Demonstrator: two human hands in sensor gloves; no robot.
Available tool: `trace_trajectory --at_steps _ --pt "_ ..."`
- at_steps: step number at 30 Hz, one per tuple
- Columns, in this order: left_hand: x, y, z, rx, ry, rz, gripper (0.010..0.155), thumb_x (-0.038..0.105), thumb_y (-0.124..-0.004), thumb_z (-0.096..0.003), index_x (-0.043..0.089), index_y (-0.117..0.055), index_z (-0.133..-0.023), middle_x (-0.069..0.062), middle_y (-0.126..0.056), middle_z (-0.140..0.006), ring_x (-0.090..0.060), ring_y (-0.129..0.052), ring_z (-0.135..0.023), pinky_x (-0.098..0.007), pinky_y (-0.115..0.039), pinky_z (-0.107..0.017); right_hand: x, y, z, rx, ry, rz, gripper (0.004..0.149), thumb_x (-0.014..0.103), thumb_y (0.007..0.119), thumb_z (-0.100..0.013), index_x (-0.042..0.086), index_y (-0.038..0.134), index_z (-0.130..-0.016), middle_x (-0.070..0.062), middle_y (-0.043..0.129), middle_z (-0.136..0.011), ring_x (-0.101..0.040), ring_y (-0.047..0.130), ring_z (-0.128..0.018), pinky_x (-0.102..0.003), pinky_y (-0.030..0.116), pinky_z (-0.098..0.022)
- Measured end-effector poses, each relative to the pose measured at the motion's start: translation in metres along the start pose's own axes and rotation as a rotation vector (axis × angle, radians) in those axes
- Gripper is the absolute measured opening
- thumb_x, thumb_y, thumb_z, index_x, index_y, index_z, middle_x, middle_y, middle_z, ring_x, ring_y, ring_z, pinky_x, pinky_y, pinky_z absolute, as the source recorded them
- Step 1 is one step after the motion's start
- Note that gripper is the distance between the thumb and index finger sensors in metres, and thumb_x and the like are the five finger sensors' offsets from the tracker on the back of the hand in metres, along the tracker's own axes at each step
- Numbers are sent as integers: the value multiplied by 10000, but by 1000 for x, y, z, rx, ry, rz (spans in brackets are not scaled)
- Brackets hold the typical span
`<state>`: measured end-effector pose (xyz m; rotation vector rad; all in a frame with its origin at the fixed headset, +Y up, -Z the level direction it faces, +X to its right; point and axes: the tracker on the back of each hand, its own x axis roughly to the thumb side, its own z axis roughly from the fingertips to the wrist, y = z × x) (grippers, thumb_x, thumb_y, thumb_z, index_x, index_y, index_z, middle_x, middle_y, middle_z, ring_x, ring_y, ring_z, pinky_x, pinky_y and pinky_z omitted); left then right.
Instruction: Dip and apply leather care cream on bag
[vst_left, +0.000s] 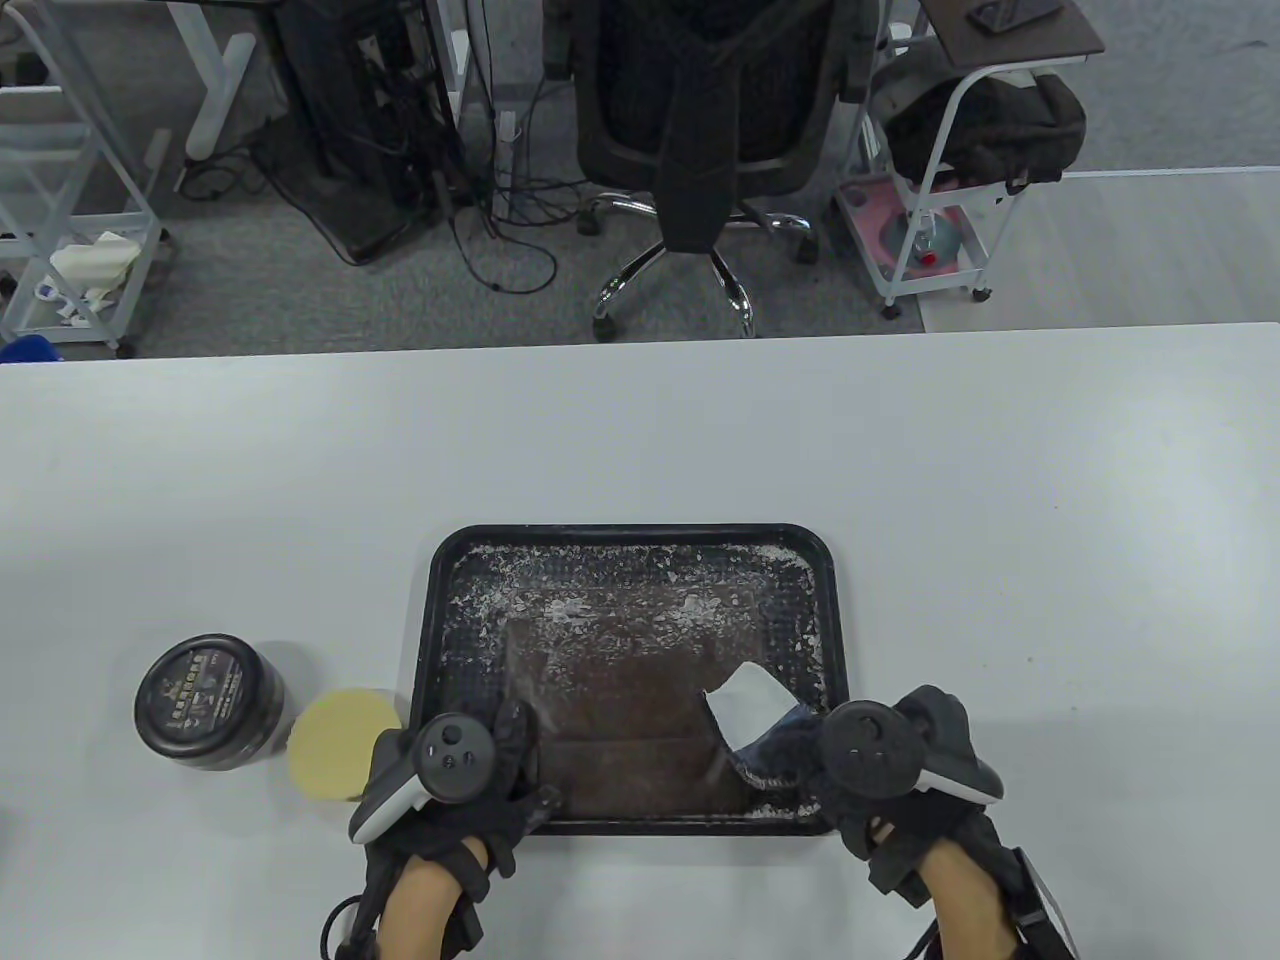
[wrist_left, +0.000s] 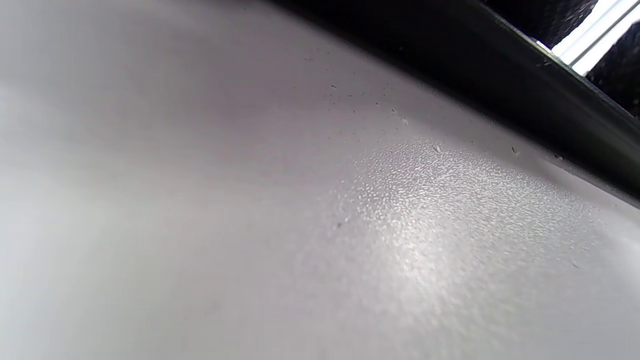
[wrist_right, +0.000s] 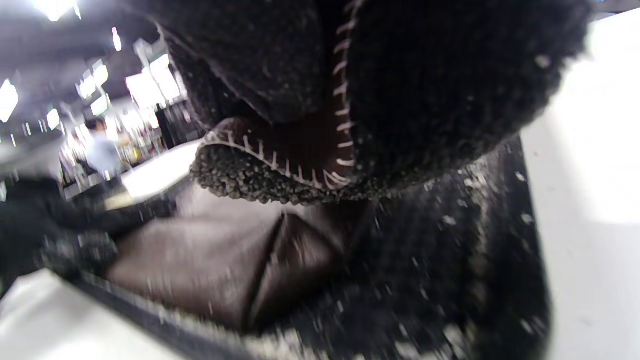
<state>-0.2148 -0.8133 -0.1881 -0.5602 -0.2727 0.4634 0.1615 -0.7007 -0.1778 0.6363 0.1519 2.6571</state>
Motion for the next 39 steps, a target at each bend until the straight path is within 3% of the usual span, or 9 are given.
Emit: trace_trajectory --at_steps 9,16,22,32,39 --pt "0 0 0 4 0 -14 882 635 -648 -515 188 -145 -1086 -120 -4 -1071 -392 -18 -996 -533 -109 -704 -45 -28 22 -403 111 -186 353 149 889 -493 310 960 -800 -5 1000 -883 -296 980 -832 -484 744 -635" --pt "2 0 0 12 -2 -24 888 631 -655 -514 178 -150 -1087 -133 -14 -1073 -405 -31 -997 -544 -120 -704 -78 -28 31 -524 331 -141 355 148 889 -503 308 953 -814 -6 990 -898 -309 958 -858 -497 719 -654" --pt "4 -2 -1 8 2 -35 862 603 -647 -529 173 -140 -1079 -148 -5 -1062 -420 -25 -984 -559 -122 -689 -89 -12 24 -456 512 86 356 168 890 -505 316 944 -824 1 988 -902 -300 970 -849 -488 732 -649" --pt "4 -2 -1 7 -1 -29 853 590 -641 -534 172 -136 -1079 -153 1 -1061 -423 -20 -982 -562 -119 -686 -91 18 3 -175 513 120 369 215 893 -507 309 911 -863 -25 971 -917 -295 965 -846 -476 745 -633" --pt "7 2 3 75 -33 -52 861 583 -678 -512 134 -229 -1094 -199 -99 -1084 -470 -124 -1003 -599 -192 -708 -88 16 4 -185 492 105 371 272 886 -519 283 898 -889 -59 945 -948 -340 938 -870 -508 725 -643"
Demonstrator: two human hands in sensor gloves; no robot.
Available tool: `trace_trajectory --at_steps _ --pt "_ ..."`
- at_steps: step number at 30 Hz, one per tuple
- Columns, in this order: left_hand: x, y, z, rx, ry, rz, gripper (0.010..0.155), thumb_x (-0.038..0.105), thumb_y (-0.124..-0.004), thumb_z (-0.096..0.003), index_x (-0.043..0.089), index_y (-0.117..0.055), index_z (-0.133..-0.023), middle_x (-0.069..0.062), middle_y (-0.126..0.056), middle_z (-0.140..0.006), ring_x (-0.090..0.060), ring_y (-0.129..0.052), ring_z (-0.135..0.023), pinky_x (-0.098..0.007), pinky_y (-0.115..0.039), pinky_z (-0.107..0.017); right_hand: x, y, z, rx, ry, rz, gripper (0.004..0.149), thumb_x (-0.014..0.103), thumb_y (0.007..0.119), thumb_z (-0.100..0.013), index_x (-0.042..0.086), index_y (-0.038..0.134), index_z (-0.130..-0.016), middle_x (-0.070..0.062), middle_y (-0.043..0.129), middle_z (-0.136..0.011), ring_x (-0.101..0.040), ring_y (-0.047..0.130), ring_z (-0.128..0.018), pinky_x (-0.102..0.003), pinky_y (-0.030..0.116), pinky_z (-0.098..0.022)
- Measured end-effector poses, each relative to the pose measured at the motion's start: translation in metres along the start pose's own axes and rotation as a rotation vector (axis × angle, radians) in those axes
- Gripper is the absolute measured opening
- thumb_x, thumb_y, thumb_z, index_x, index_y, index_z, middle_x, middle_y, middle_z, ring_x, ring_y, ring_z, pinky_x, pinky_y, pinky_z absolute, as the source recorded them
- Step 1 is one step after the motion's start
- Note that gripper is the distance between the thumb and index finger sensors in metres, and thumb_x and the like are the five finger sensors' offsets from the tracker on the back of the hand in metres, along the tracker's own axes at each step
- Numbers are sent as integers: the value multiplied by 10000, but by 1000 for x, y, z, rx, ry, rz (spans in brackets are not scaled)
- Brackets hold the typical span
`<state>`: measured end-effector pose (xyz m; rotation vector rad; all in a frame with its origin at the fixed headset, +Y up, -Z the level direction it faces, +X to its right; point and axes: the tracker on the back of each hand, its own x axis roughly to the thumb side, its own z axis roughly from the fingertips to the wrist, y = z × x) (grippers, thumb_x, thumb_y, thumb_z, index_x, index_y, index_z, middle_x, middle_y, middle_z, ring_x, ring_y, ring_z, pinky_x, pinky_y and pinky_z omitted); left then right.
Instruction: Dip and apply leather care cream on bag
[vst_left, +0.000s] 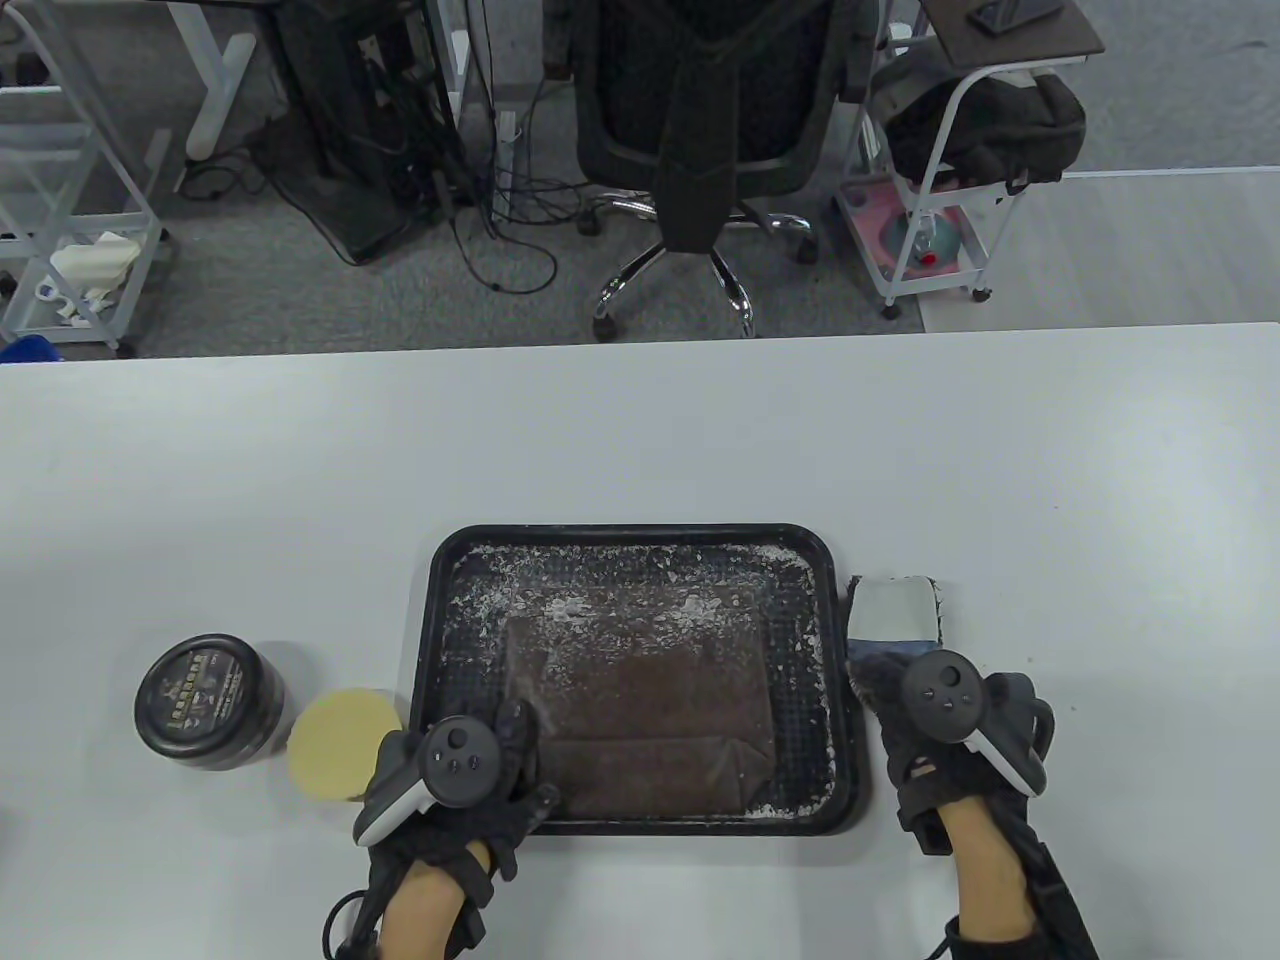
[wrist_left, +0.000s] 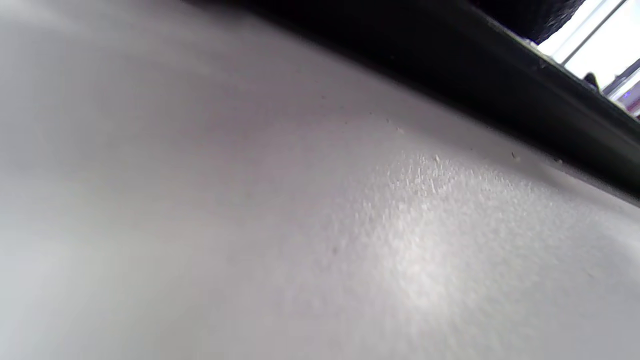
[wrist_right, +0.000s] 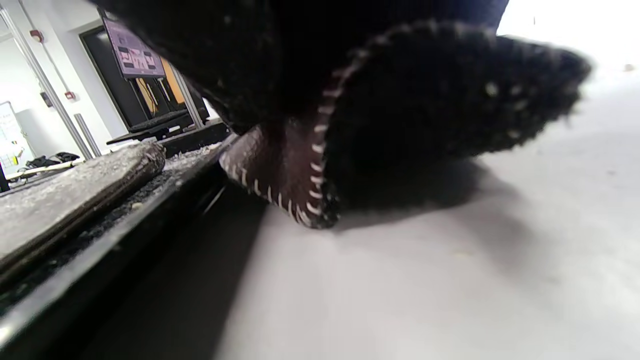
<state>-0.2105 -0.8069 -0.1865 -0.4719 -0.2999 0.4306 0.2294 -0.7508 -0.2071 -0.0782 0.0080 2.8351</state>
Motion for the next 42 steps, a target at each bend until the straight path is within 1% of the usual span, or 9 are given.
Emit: trace_trajectory --at_steps 5,14,18,21,27,32,34,38,42 --pt "13 11 9 109 -54 -68 823 558 -693 -509 102 -350 -1103 -219 -221 -1101 -494 -252 -1014 -611 -273 -720 7 -15 8 -149 -36 -6 381 313 881 -525 269 889 -903 -71 934 -955 -341 945 -866 -514 727 -642" --pt "22 48 45 570 -94 -262 799 556 -726 -493 119 -459 -1106 -193 -325 -1132 -491 -365 -1045 -636 -385 -737 19 -31 25 -511 -93 -39 386 376 858 -541 249 888 -905 -85 950 -931 -342 967 -833 -527 740 -639" --pt "6 68 67 806 -39 -303 777 538 -759 -491 91 -556 -1094 -225 -434 -1126 -520 -500 -1018 -644 -470 -720 21 -33 27 -533 -127 -70 388 393 851 -545 247 890 -902 -85 948 -933 -344 957 -839 -528 730 -651" --pt "-14 83 84 938 82 -488 762 552 -770 -494 79 -638 -1077 -248 -558 -1102 -515 -673 -958 -631 -581 -687 21 -28 25 -467 -159 -101 394 395 845 -546 248 882 -909 -84 920 -949 -349 923 -858 -538 696 -675" --pt "-74 97 99 941 424 -435 792 583 -775 -478 123 -585 -1095 -203 -508 -1134 -484 -623 -1005 -612 -581 -708 21 -20 20 -410 -167 -101 418 411 836 -551 238 866 -930 -100 888 -976 -368 895 -873 -569 667 -685" --pt "-119 105 101 962 491 -266 848 588 -785 -477 101 -513 -1115 -228 -419 -1146 -512 -535 -1022 -629 -529 -719 23 -20 20 -417 -179 -109 422 416 830 -555 235 860 -936 -100 883 -983 -375 886 -884 -576 663 -685" --pt "-134 105 97 947 506 -188 876 606 -794 -470 90 -513 -1120 -234 -387 -1153 -530 -485 -1035 -670 -444 -733 23 -21 21 -426 -185 -115 422 416 830 -555 233 862 -934 -100 889 -977 -375 889 -880 -575 667 -683" --pt "-157 105 84 849 543 -55 938 653 -806 -449 101 -486 -1135 -246 -270 -1165 -551 -341 -1062 -731 -281 -724 24 -20 20 -431 -194 -112 417 417 829 -556 232 869 -928 -101 895 -972 -373 898 -872 -575 670 -681" --pt "-169 105 76 746 597 8 1033 688 -812 -427 97 -359 -1143 -277 -217 -1159 -591 -256 -1051 -761 -218 -697 26 -20 20 -427 -199 -106 417 417 829 -555 233 869 -927 -100 896 -971 -374 901 -870 -575 673 -679"
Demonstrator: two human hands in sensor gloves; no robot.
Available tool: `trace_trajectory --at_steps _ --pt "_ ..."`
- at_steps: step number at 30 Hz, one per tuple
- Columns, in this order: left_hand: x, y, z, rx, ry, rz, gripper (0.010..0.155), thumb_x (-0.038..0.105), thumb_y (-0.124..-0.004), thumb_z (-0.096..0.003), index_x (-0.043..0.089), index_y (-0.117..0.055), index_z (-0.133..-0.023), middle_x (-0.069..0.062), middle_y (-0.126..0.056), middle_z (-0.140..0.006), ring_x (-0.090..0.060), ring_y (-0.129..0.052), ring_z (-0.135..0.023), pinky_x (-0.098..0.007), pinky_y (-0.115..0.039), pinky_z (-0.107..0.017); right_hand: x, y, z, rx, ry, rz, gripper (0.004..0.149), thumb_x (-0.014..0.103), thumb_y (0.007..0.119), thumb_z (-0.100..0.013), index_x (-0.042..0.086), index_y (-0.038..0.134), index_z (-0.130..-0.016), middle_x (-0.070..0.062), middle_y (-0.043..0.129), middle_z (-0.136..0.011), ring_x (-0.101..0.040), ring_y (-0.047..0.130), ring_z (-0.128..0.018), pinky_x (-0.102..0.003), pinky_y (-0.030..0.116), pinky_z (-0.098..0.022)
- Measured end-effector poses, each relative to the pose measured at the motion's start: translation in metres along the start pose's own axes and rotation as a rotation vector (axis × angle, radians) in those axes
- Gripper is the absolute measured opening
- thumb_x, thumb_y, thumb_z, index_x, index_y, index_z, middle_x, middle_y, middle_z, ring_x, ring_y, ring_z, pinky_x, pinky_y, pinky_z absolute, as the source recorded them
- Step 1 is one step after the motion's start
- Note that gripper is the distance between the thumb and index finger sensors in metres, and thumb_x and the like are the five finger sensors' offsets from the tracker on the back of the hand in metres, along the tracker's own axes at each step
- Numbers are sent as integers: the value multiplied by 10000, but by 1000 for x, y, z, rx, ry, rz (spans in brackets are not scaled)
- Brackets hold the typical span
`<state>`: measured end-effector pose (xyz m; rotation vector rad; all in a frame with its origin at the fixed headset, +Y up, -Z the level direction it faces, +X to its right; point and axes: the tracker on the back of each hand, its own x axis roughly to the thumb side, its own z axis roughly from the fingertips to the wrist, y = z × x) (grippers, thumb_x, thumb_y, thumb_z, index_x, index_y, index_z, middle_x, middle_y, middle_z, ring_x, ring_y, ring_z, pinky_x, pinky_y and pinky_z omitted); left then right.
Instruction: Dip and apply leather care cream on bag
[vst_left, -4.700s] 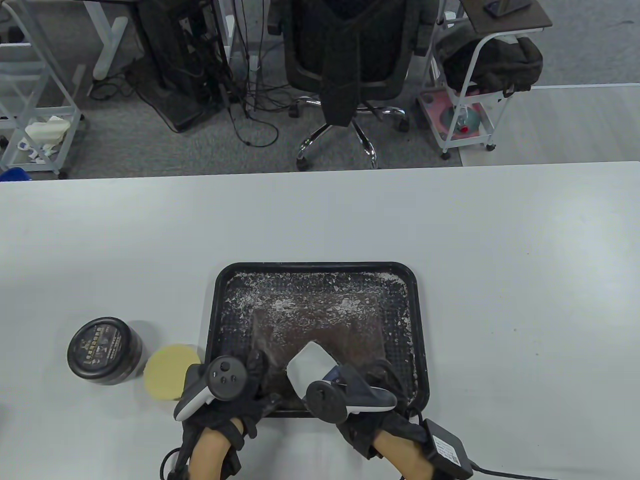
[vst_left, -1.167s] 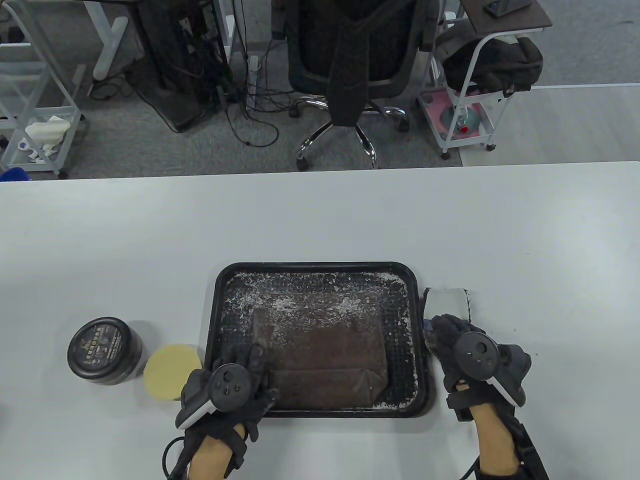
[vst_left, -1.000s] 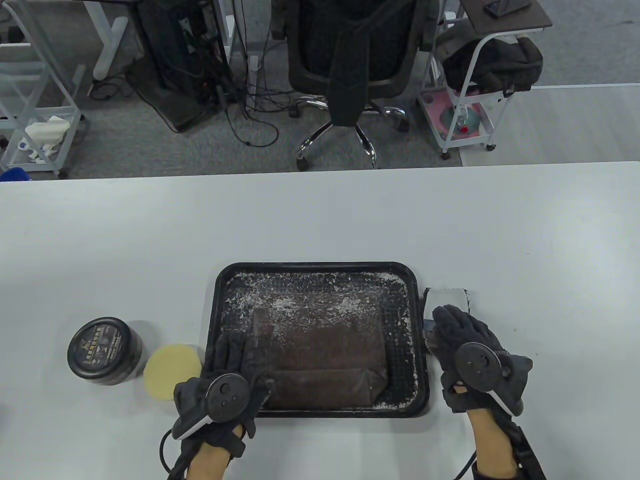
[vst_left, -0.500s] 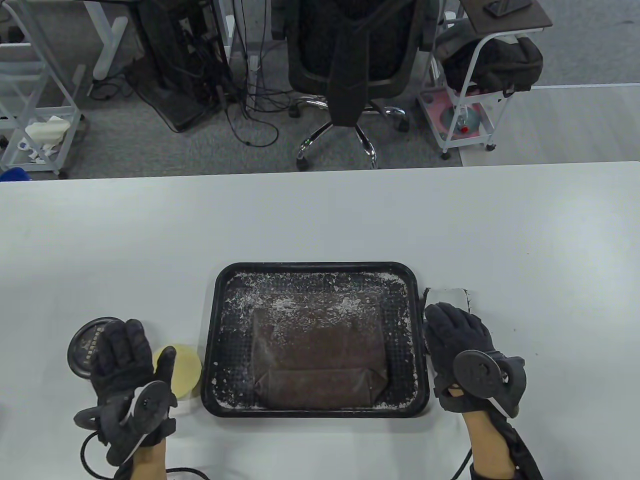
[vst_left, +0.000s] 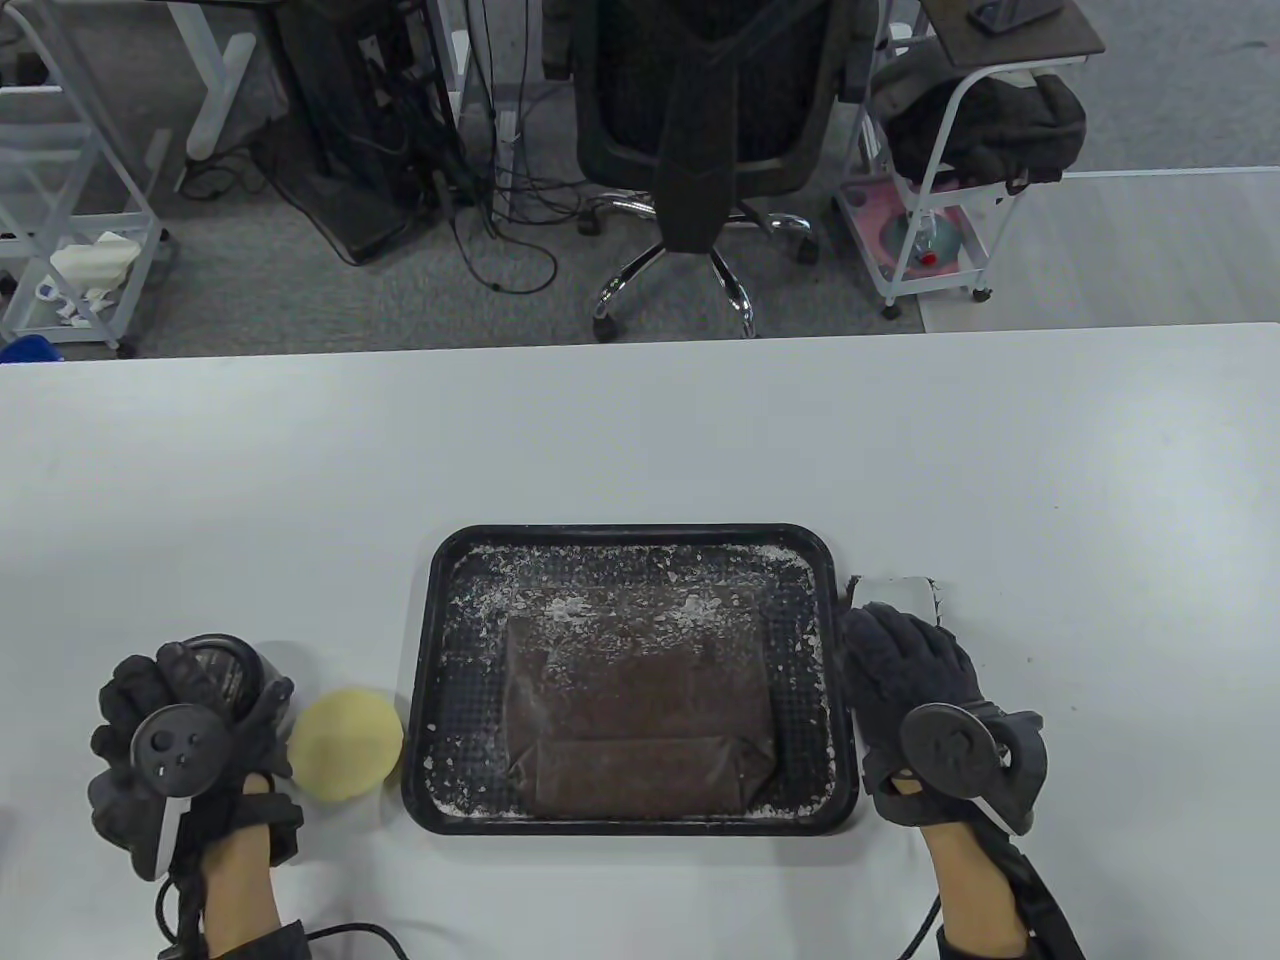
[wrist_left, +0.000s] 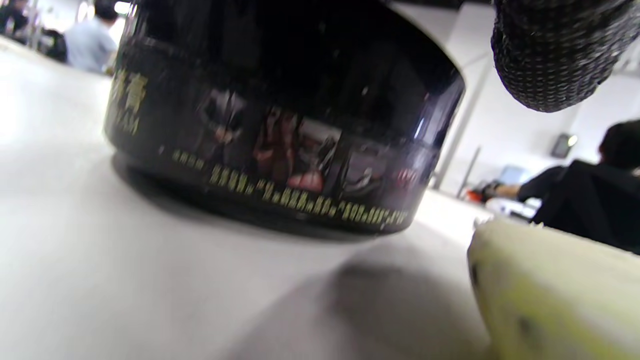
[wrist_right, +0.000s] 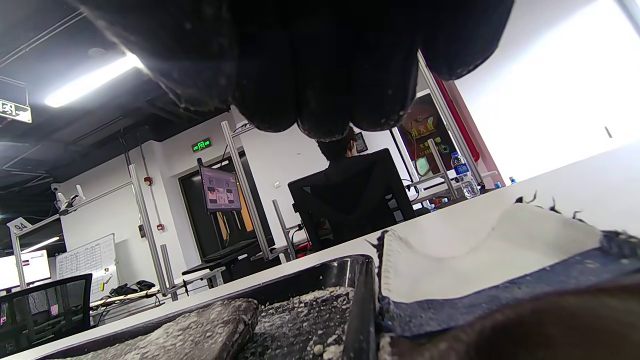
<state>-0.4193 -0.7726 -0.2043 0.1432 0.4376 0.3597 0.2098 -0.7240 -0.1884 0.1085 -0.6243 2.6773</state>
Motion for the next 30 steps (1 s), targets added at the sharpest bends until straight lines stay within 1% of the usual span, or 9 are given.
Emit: trace_trajectory --at_steps 3,5,7,9,15,18,19,26,30 --pt "-6 -4 -9 -58 42 5 1119 729 -806 -404 63 -277 -1130 -332 -227 -1137 -633 -295 -1027 -782 -251 -678 1 0 0 4 -2 3 415 419 827 -556 231 873 -924 -101 902 -965 -372 905 -866 -573 678 -676" --pt "-9 -6 -13 -102 60 45 1147 727 -816 -396 59 -229 -1121 -324 -146 -1126 -638 -229 -1017 -784 -227 -677 1 0 0 4 -1 4 416 419 827 -556 230 873 -923 -100 906 -963 -372 910 -862 -573 681 -674" --pt "-10 -4 -16 -77 86 33 1158 720 -837 -391 37 -247 -1116 -348 -169 -1115 -658 -314 -997 -745 -394 -701 1 0 0 2 -1 3 415 418 829 -555 227 877 -921 -103 910 -958 -374 913 -858 -571 684 -672" --pt "-10 -2 -22 -143 121 -1 1160 724 -848 -395 37 -252 -1116 -353 -162 -1110 -657 -349 -984 -722 -443 -701 1 1 0 6 -2 8 411 415 832 -554 229 880 -918 -102 913 -955 -370 917 -856 -569 688 -670" --pt "-12 1 -34 -238 158 -67 1199 781 -854 -378 70 -235 -1119 -395 -156 -1093 -647 -445 -935 -673 -516 -696 1 2 0 14 6 5 410 416 832 -555 226 884 -914 -103 925 -942 -371 927 -846 -569 693 -665" --pt "-14 1 -39 -306 163 -106 1207 814 -823 -384 125 -154 -1114 -399 -144 -1088 -632 -444 -934 -648 -532 -700 1 3 0 19 8 13 404 418 832 -554 222 894 -902 -101 943 -925 -369 945 -826 -565 707 -656" --pt "-15 1 -39 -302 170 -89 1215 809 -833 -380 146 -118 -1106 -392 -126 -1090 -630 -434 -935 -649 -525 -701 2 3 0 18 8 14 403 418 832 -554 222 896 -900 -100 949 -917 -368 946 -825 -565 708 -654" --pt "-21 3 -36 -187 150 -7 1216 743 -951 -316 115 -299 -1128 -392 -245 -1109 -646 -489 -909 -682 -553 -666 4 5 0 18 -8 28 403 420 830 -555 221 896 -900 -103 952 -912 -368 950 -821 -564 712 -651" --pt "-25 6 -33 -119 134 10 1214 752 -951 -307 102 -334 -1125 -405 -279 -1100 -647 -521 -899 -681 -580 -657 9 4 0 5 -31 43 405 421 830 -555 221 893 -902 -102 951 -912 -366 951 -820 -563 713 -651"
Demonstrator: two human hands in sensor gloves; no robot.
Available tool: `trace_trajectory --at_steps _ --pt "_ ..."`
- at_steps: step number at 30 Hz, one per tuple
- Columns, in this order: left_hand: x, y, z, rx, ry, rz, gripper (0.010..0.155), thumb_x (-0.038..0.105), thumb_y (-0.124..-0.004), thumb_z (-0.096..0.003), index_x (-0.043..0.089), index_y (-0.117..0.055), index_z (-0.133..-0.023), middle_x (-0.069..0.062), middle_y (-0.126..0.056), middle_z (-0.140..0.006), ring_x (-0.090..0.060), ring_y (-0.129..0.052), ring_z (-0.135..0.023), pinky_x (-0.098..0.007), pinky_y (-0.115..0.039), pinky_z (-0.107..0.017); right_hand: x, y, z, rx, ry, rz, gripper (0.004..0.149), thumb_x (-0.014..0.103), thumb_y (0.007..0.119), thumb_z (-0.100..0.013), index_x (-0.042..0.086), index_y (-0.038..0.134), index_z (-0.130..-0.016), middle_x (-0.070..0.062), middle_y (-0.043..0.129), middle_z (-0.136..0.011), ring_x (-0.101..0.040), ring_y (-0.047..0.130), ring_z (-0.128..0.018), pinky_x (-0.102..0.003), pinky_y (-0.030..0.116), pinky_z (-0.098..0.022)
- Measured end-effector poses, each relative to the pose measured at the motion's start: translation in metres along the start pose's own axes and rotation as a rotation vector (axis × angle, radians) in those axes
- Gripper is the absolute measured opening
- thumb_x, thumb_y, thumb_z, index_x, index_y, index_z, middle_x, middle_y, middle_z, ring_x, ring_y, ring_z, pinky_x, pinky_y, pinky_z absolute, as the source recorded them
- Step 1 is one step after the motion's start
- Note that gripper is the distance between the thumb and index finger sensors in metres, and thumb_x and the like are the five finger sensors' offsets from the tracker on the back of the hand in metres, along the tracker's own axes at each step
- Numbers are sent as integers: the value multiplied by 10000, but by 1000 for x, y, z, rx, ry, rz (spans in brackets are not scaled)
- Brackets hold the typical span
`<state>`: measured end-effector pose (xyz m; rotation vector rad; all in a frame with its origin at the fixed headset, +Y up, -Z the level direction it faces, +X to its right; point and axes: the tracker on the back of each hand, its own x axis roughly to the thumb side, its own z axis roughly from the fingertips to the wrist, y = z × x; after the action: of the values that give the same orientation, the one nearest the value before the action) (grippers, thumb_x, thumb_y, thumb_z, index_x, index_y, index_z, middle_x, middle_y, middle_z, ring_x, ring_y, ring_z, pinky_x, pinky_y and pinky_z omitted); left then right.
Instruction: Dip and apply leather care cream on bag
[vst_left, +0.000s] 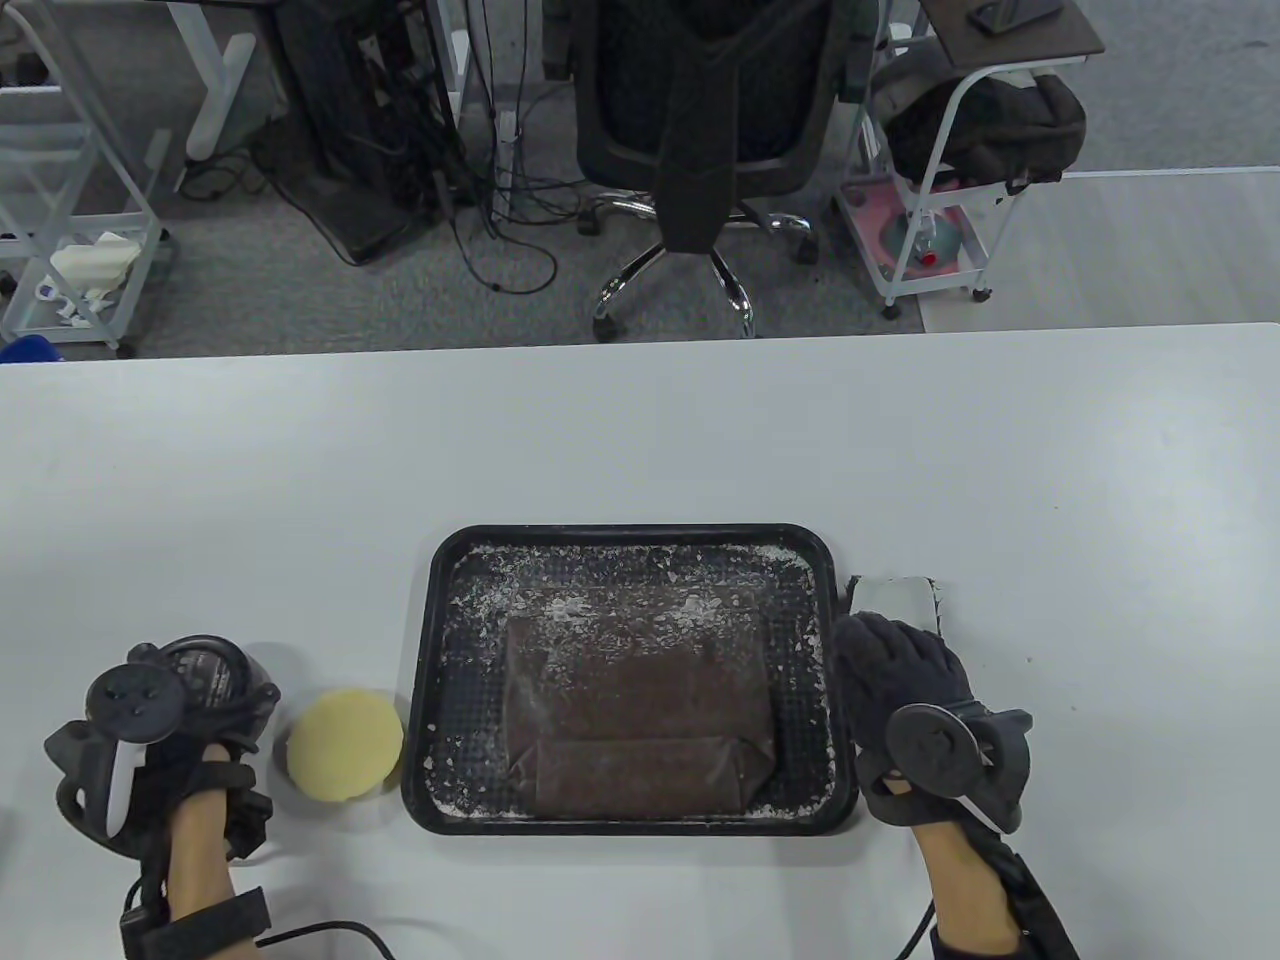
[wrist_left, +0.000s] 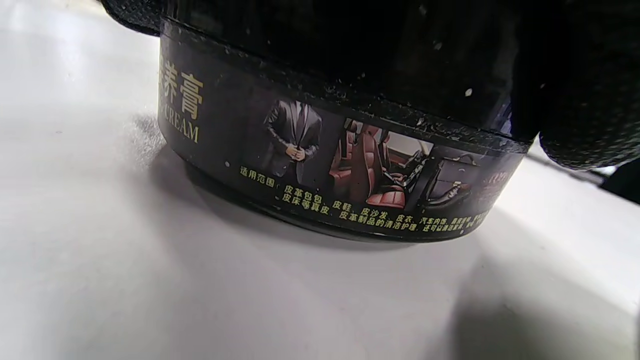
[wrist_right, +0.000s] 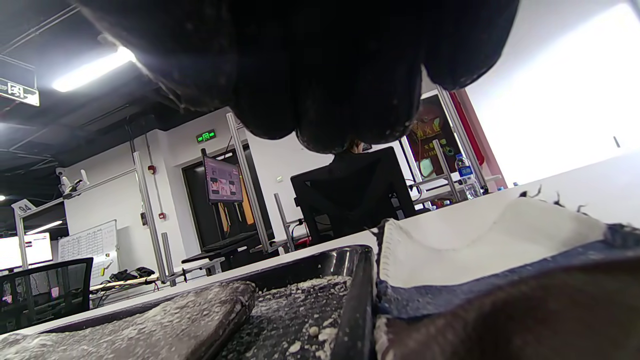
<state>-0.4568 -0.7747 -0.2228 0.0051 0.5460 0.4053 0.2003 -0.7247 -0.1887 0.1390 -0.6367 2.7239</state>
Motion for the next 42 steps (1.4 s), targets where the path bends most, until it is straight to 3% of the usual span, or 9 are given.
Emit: trace_trajectory --at_steps 3,8,13,19,24,28,35,37,42 --pt "-1 8 7 107 -45 76 1214 755 -950 -304 96 -342 -1122 -409 -289 -1096 -649 -528 -893 -682 -589 -651 3 -1 0 -19 -14 0 408 425 829 -555 226 889 -905 -102 950 -914 -365 951 -820 -562 714 -650" --pt "22 26 36 359 -296 297 1208 775 -932 -317 89 -354 -1126 -411 -316 -1092 -647 -548 -889 -678 -595 -655 5 -1 1 -53 7 -137 496 478 836 -548 222 825 -973 -123 895 -970 -382 941 -829 -592 712 -644" --pt "64 27 70 382 -569 598 1205 775 -926 -335 76 -352 -1132 -415 -314 -1094 -654 -546 -891 -682 -586 -659 10 1 4 -57 23 -367 646 546 833 -538 208 694 -1071 -146 758 -1075 -411 856 -902 -618 671 -664" --pt "126 17 117 199 -830 777 1208 789 -901 -361 78 -313 -1139 -418 -304 -1098 -655 -542 -899 -680 -589 -664 27 11 8 23 -18 -732 845 620 820 -533 208 438 -1165 -147 440 -1214 -504 543 -1071 -710 508 -699" --pt "177 -10 155 -51 -971 906 1208 786 -897 -372 77 -293 -1139 -419 -299 -1096 -658 -538 -898 -681 -589 -661 46 24 10 143 -62 -994 930 646 827 -521 208 335 -1178 -165 347 -1226 -535 469 -1089 -739 466 -698" --pt "212 -39 186 -194 -1081 863 1205 795 -891 -374 78 -302 -1142 -424 -304 -1093 -657 -543 -895 -678 -596 -657 63 40 16 252 -83 -1191 993 684 818 -510 216 257 -1182 -173 281 -1230 -554 452 -1091 -745 481 -692" --pt "251 -83 217 -303 -1164 857 1189 834 -826 -398 90 -275 -1145 -418 -278 -1096 -639 -559 -903 -653 -629 -654 88 60 28 420 -111 -1525 1046 780 726 -520 263 88 -1167 -191 56 -1215 -641 247 -1075 -788 447 -664" --pt "252 -87 218 -309 -1140 915 1181 808 -860 -383 103 -297 -1146 -409 -294 -1098 -645 -547 -904 -666 -609 -653 87 59 28 429 -62 -1583 1049 732 794 -520 278 97 -1158 -184 35 -1209 -661 214 -1060 -806 454 -650" --pt "250 -89 218 -329 -1162 932 1152 828 -825 -402 126 -298 -1149 -389 -291 -1110 -634 -564 -900 -646 -629 -651 90 58 28 505 -118 -1545 1136 734 857 -503 299 13 -1126 -231 -34 -1172 -680 193 -1038 -781 545 -645"
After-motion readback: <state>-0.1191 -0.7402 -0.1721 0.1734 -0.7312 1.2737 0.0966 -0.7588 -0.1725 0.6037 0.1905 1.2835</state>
